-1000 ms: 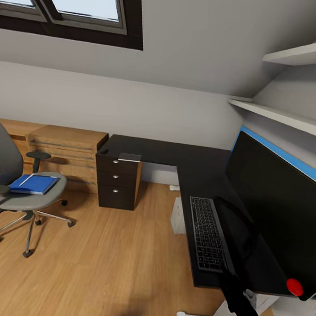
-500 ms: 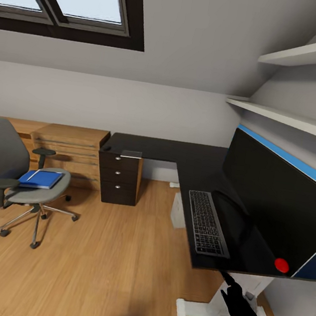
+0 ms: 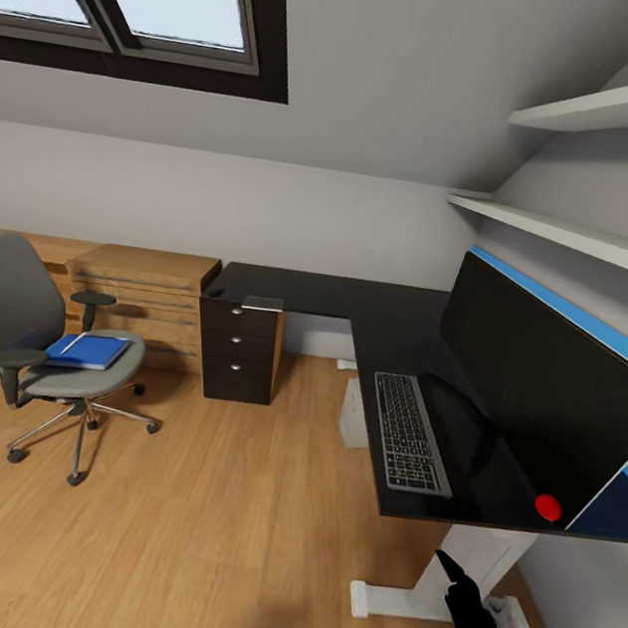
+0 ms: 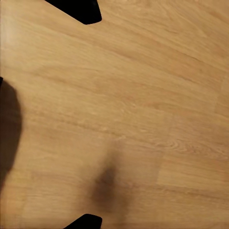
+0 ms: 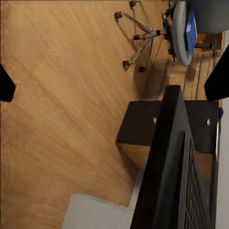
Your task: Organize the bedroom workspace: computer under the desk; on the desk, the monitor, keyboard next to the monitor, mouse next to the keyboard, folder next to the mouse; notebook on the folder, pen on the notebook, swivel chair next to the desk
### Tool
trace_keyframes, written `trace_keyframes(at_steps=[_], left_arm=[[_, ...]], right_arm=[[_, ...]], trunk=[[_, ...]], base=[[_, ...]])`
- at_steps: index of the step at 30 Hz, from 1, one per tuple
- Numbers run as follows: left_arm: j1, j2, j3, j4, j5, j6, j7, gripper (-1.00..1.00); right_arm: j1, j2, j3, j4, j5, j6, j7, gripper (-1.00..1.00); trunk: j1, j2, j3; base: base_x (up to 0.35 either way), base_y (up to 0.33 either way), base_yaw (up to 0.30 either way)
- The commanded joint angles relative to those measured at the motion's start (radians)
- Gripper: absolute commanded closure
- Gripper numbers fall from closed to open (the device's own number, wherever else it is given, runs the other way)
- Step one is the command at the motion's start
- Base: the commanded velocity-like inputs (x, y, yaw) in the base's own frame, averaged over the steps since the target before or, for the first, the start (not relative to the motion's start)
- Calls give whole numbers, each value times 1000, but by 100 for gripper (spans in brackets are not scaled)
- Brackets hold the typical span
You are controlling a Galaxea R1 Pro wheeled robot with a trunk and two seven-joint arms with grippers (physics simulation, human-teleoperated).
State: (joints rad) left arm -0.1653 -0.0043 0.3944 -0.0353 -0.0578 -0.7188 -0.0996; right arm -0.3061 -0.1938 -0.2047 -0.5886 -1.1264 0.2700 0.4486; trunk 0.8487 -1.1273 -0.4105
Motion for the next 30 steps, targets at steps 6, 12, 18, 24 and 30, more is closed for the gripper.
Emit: trace_keyframes(at_steps=[6,12,18,24,30], left_arm=[[0,0,9,0,-5,2,0,-100],[0,1,10,0,-4,4,3,-100],[0,2,11,0,-3,25,4,-100],[0,3,10,-2,-1,170,4,-100],[0,4,10,-5,9,278,4,-100]], right_arm=[[-1,34,9,57,74,-118,-27,-100],[-1,62,75,202,285,-338,-114,-100],[-1,106,104,314,519,-508,-203,-100],[-1,130,109,384,733,-558,-267,-100],[-1,132,109,424,844,-585,-287,-100]], trunk=[[-4,6,2],[-27,48,21],[-50,90,40],[-73,132,58],[-96,174,77]], base=[[-6,0,0],[-1,0,0],[0,0,0],[0,0,0],[0,0,0]])
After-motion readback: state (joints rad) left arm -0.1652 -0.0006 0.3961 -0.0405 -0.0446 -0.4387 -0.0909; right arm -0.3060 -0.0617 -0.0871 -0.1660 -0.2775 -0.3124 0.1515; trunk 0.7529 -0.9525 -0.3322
